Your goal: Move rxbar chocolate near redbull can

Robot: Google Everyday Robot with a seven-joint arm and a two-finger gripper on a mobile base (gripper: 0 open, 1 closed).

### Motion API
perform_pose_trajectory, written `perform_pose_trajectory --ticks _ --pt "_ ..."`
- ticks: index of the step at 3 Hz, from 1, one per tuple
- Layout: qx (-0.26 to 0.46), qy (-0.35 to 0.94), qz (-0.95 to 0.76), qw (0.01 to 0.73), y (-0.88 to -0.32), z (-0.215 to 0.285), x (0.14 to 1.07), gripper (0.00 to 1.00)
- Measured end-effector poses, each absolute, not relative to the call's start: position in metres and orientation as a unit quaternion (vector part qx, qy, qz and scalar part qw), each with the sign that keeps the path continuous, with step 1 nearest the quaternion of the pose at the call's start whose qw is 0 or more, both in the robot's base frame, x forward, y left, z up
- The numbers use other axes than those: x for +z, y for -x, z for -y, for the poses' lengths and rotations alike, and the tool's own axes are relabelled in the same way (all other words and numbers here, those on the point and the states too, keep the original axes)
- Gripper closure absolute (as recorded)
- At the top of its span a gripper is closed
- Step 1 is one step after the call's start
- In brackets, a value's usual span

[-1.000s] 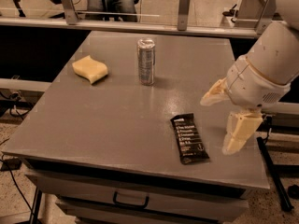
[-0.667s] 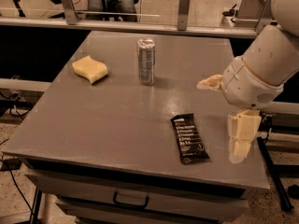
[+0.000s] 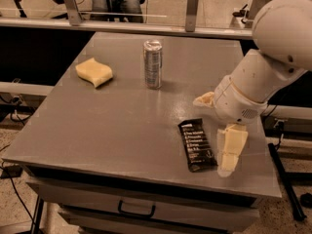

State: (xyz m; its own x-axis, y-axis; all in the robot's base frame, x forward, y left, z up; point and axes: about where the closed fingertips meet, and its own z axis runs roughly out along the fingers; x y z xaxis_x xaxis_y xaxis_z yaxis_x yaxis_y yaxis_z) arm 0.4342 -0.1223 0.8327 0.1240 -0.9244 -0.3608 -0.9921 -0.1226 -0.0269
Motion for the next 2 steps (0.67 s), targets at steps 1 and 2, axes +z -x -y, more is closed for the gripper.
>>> perform_pose_trajectory --ticks 1,2 --pt "0.146 0.730 -0.655 0.129 -0.4346 0.1155 0.8224 0.00" --pt "0.145 0.730 -0.655 0.129 -0.4343 0.1146 0.8225 0.15"
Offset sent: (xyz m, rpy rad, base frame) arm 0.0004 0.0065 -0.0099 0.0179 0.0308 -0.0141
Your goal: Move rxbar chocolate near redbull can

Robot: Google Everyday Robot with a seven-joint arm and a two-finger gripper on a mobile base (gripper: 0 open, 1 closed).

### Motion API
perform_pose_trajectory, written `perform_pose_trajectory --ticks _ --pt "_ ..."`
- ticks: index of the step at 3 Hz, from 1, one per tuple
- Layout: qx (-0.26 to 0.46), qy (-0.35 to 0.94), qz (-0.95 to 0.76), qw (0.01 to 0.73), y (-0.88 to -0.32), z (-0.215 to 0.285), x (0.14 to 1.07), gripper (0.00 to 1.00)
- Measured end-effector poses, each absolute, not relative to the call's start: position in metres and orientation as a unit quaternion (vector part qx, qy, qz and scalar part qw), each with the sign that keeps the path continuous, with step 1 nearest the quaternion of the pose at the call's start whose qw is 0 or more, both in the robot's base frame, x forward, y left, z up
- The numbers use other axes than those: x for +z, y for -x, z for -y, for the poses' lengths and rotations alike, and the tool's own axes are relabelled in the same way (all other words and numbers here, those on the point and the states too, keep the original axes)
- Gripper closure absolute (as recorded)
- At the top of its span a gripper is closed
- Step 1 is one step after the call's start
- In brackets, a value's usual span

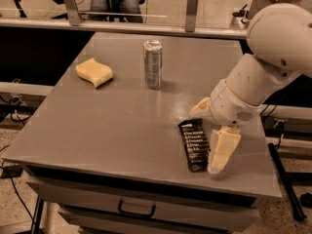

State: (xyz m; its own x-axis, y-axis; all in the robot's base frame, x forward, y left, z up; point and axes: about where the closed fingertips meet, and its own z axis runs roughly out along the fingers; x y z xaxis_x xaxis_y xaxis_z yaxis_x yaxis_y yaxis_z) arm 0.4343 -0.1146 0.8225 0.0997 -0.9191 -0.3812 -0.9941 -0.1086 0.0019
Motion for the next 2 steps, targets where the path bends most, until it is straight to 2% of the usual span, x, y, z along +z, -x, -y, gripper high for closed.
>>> perform_pose_trajectory --ticks 1,2 --pt "0.144 0.731 -0.655 0.129 -0.4339 0.1138 0.8229 0.39" --pt "0.143 0.732 -0.654 0.130 -0.4333 0.1127 0.8234 0.70"
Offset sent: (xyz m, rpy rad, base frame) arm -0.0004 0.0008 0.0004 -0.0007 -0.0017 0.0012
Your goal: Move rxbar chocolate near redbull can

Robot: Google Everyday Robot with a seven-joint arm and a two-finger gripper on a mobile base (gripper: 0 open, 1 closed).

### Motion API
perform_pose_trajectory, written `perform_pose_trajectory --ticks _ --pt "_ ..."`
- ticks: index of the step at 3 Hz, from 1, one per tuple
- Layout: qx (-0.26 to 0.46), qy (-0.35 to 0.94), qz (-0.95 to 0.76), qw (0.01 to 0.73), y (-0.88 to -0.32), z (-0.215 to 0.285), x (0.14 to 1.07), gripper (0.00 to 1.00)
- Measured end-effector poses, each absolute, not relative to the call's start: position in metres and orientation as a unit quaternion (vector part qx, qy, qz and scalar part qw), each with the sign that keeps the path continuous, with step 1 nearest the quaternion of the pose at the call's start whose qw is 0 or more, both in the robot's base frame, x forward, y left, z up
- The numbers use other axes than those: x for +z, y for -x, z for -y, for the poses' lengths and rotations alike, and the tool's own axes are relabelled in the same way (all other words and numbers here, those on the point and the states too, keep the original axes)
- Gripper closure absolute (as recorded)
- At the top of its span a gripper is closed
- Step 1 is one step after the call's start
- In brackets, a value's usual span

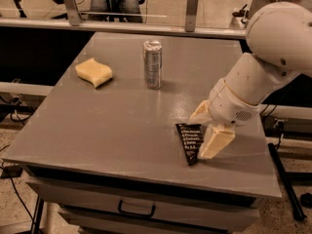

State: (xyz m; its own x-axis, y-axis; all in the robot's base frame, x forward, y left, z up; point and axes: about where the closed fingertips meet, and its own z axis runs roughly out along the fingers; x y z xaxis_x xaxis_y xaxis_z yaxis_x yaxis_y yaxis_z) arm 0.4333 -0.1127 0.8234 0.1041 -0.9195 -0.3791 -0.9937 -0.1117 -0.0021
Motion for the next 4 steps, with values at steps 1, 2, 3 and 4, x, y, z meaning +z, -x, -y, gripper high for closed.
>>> perform_pose_trajectory --ticks 1,2,3,4 --pt "0.143 0.732 -0.654 0.130 -0.433 0.113 0.825 0.93" --pt "0.145 0.736 -0.649 0.130 -0.433 0.109 0.833 1.00" --pt "0.122 0.734 -0.653 0.144 -0.441 0.110 0.873 1.00" --pt "0.121 0.734 -0.653 0.144 -0.441 0.110 0.873 1.00"
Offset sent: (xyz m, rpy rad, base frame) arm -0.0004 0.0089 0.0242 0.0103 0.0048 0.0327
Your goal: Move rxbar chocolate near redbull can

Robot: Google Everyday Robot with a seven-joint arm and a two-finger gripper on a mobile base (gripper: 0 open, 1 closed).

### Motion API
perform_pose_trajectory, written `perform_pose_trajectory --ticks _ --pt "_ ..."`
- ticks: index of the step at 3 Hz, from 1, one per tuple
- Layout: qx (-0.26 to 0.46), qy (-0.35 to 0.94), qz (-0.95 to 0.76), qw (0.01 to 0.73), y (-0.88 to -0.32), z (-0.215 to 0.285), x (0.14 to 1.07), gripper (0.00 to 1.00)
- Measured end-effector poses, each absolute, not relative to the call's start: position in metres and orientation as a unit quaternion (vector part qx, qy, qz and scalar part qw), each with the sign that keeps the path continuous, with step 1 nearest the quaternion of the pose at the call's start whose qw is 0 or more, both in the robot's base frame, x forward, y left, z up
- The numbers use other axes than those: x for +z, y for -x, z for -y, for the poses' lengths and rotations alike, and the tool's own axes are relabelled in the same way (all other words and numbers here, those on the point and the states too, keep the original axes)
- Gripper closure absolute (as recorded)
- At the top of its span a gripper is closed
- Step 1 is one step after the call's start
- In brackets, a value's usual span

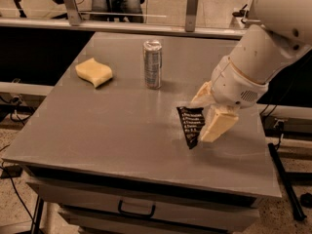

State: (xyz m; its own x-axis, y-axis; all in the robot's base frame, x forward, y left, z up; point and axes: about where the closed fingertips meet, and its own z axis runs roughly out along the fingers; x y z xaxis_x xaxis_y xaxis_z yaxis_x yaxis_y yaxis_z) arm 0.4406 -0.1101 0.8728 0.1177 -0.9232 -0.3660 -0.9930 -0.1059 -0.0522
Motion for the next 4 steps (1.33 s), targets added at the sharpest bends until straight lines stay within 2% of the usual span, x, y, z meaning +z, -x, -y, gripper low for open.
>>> perform_pose_trajectory --ticks 2,3,4 --pt "0.073 0.725 -0.666 0.160 -0.513 0.130 0.873 1.00" --pt "0.034 0.697 -0.690 0.193 -0.572 0.151 0.881 1.00" --pt "0.034 0.669 -0.705 0.232 -0.606 0.159 0.883 1.00"
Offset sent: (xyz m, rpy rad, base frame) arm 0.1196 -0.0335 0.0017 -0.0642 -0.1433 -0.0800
